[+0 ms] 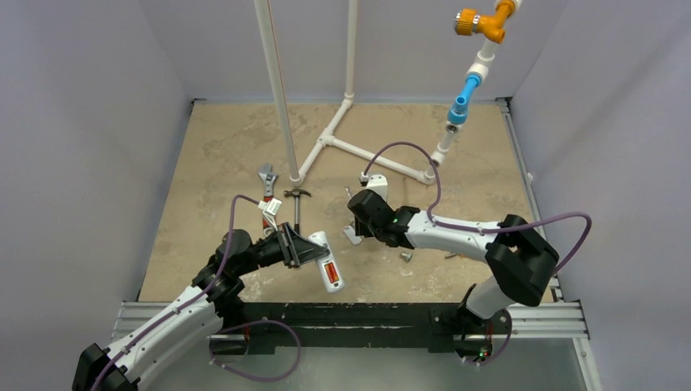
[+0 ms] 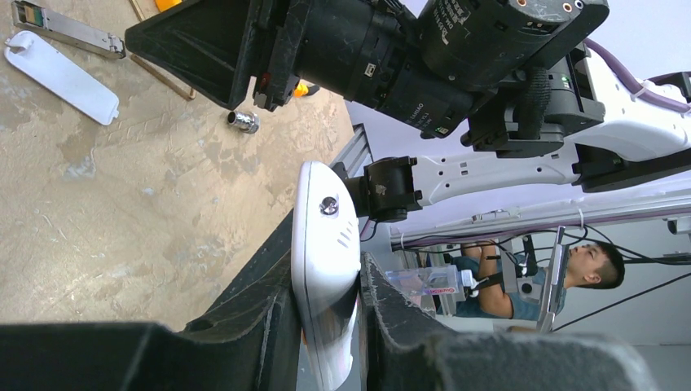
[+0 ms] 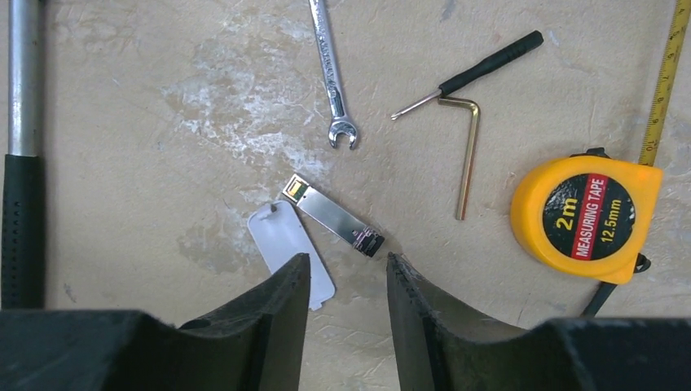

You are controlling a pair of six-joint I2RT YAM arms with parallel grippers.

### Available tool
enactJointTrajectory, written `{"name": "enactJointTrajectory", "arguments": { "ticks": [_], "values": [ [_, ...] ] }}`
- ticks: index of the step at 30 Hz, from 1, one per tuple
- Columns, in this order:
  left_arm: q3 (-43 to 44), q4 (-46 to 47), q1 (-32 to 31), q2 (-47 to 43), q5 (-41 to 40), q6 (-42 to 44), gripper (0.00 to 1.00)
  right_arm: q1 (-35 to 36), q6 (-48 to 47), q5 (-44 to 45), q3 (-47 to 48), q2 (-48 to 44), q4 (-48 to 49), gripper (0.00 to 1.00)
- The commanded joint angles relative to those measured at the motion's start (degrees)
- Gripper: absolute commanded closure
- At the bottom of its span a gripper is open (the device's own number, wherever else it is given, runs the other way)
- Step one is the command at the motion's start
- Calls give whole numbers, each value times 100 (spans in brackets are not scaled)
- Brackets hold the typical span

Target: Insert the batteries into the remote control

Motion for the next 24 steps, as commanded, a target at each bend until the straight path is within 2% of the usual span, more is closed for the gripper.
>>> {"name": "enactJointTrajectory", "arguments": {
  "ticks": [1, 5, 10, 24],
  "values": [
    [-31, 264, 12, -60, 73, 16, 100, -25, -60, -250, -13, -1, 183, 58],
    [-29, 237, 16, -80, 73, 16, 100, -24, -115, -679, -185, 40, 544, 54],
    [-24, 219, 16, -89, 62, 16, 100, -25, -200, -1026, -118, 288, 587, 56],
    [-16, 61, 16, -240, 18, 34, 100, -25, -332, -927, 161, 815, 340, 60]
  ]
}}
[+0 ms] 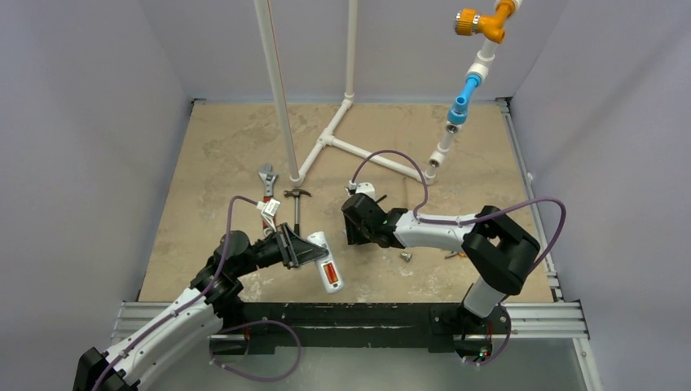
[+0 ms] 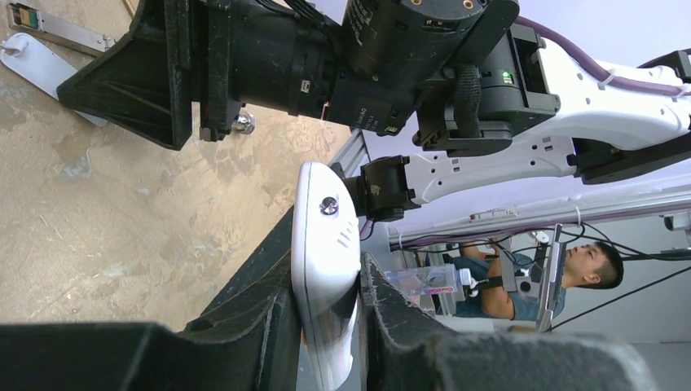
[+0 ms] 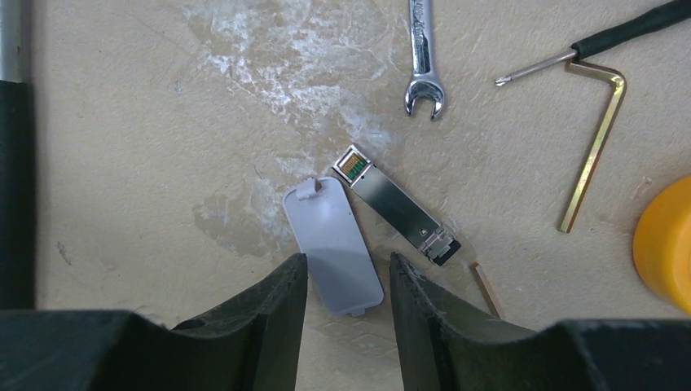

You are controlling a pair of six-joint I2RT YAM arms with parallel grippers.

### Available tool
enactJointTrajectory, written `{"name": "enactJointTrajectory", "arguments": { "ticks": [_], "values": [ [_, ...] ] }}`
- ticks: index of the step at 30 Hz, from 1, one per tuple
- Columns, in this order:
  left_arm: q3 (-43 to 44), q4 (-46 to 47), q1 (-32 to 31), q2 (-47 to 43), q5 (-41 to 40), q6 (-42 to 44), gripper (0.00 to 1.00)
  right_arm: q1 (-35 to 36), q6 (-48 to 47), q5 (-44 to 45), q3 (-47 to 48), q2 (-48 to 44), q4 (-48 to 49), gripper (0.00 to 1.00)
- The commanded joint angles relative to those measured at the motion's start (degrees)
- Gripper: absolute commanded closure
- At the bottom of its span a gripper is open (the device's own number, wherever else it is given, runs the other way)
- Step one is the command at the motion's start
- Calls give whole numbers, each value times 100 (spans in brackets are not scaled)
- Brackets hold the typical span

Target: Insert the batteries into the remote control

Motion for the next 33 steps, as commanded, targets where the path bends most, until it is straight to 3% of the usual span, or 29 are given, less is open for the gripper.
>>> {"name": "enactJointTrajectory", "arguments": {
  "ticks": [1, 18, 25, 33],
  "values": [
    [-15, 157, 11, -83, 18, 33, 100, -15, -148, 66, 199, 147, -157, 60],
    [106, 1, 12, -187, 17, 64, 100, 265, -566, 371, 660, 634, -880, 58],
    [130, -78, 20, -233, 1, 77, 100, 315, -534, 588, 662, 664, -1078, 79],
    [176, -63, 24, -173, 13, 97, 100, 348, -504, 519, 494, -58, -786, 82]
  ]
}}
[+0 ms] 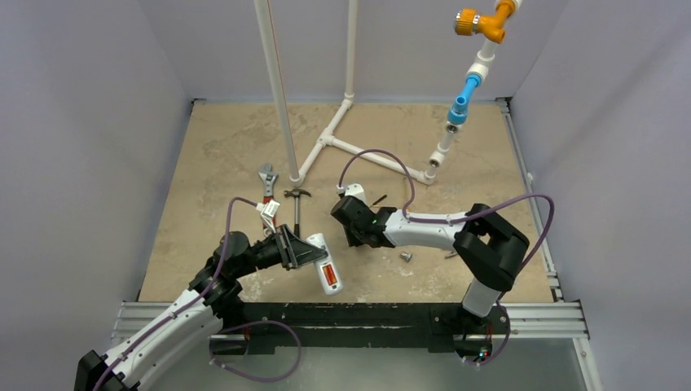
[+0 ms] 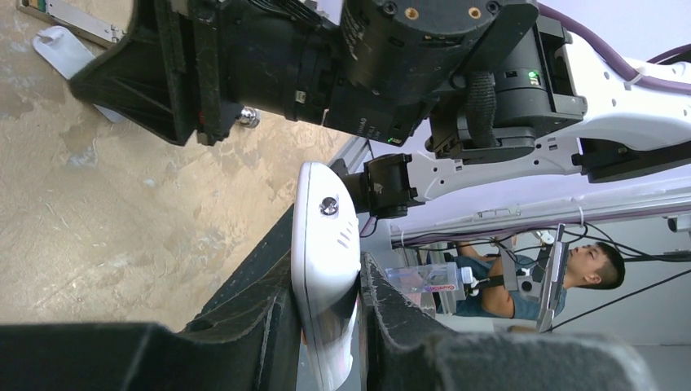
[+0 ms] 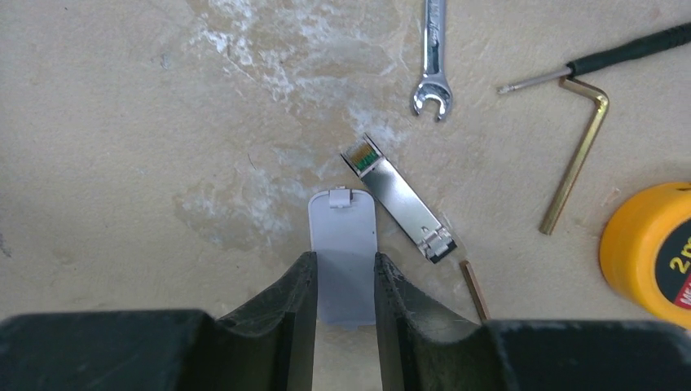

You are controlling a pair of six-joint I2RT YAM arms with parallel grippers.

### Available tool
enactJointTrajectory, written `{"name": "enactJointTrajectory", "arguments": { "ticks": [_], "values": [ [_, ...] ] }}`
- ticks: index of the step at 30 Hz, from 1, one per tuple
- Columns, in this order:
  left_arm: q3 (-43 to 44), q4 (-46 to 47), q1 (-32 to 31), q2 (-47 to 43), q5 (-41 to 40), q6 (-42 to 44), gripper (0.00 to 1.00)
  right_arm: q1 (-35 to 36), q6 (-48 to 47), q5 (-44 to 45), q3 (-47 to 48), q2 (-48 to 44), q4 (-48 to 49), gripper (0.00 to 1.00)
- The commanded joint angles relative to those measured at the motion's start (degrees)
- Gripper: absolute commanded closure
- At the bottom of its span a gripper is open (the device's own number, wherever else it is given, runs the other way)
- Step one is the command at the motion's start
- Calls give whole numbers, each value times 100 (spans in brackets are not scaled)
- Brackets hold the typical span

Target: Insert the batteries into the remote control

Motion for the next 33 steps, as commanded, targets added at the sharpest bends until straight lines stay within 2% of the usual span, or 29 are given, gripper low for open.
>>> {"name": "enactJointTrajectory", "arguments": {
  "ticks": [1, 8, 15, 20, 33],
  "values": [
    [178, 220, 22, 6, 18, 91, 100, 44, 49, -3, -137, -615, -146, 82],
    [151, 221, 25, 11, 27, 100, 100, 36, 324, 226, -330, -1262, 80, 78],
    [125, 239, 19, 6, 32, 83, 100, 27, 745, 519, 22, -684, -455, 73],
    [118, 141, 24, -90, 27, 87, 100, 27, 1203, 665, -9, -430, -501, 72],
    [81, 140, 24, -122, 28, 85, 100, 27, 1670, 1063, -100, -440, -626, 64]
  ]
}}
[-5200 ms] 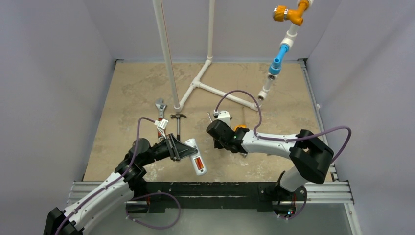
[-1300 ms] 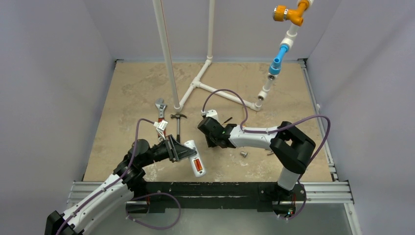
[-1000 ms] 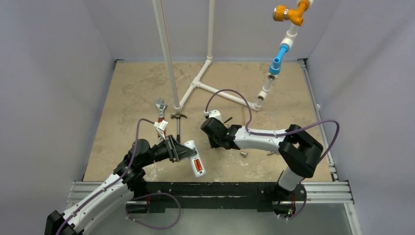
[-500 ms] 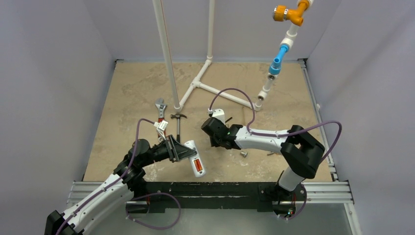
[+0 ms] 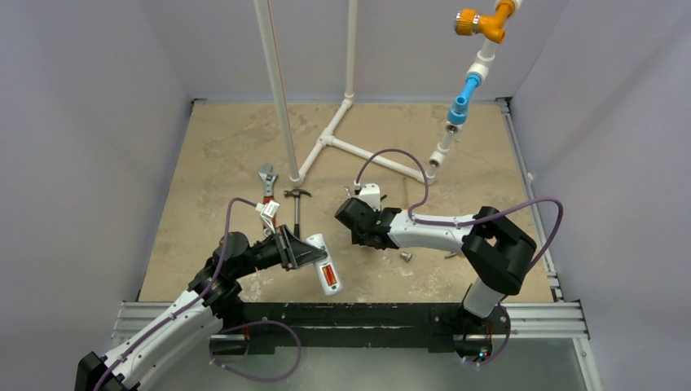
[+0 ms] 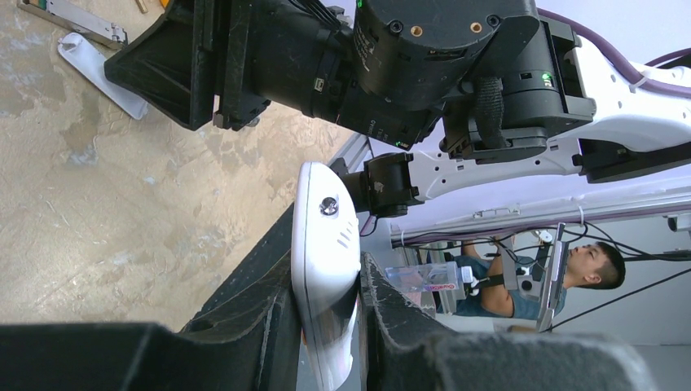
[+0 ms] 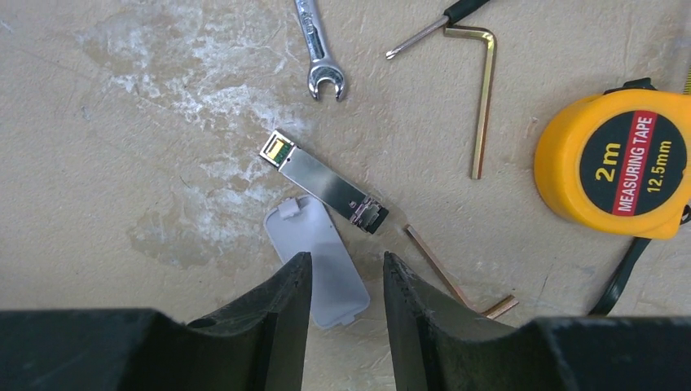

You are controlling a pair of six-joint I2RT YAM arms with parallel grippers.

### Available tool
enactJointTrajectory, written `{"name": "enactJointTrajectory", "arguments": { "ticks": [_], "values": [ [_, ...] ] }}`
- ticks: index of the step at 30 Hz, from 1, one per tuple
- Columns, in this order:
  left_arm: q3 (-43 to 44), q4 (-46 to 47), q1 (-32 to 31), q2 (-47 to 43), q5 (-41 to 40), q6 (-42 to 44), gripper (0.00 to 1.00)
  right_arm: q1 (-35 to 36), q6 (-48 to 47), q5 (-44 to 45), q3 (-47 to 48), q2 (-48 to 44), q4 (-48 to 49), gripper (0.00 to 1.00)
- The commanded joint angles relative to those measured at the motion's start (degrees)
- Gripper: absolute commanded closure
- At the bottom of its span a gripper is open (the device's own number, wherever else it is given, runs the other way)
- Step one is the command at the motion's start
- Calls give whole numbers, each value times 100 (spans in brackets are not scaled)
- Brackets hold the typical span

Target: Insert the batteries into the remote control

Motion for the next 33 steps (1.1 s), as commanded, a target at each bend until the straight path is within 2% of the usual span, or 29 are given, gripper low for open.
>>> {"name": "enactJointTrajectory", "arguments": {
  "ticks": [1, 3, 9, 21, 27, 33],
  "values": [
    [74, 224, 25, -48, 29, 82, 100, 27, 274, 374, 79, -91, -32, 64],
    [79, 223, 19, -46, 24, 82, 100, 23, 227, 355, 84, -105, 0, 64],
    [75, 236, 21, -35, 29, 89, 100, 22, -259, 76, 71, -76, 248, 53],
    [62, 257, 21, -35, 33, 73, 100, 24, -690, -272, 241, 284, 137, 56],
    [72, 259, 24, -30, 22, 74, 100, 31, -867, -418, 284, 373, 122, 66],
    [81, 302, 25, 38, 31, 75, 100, 31, -959, -553, 277, 428, 139, 82]
  ]
}}
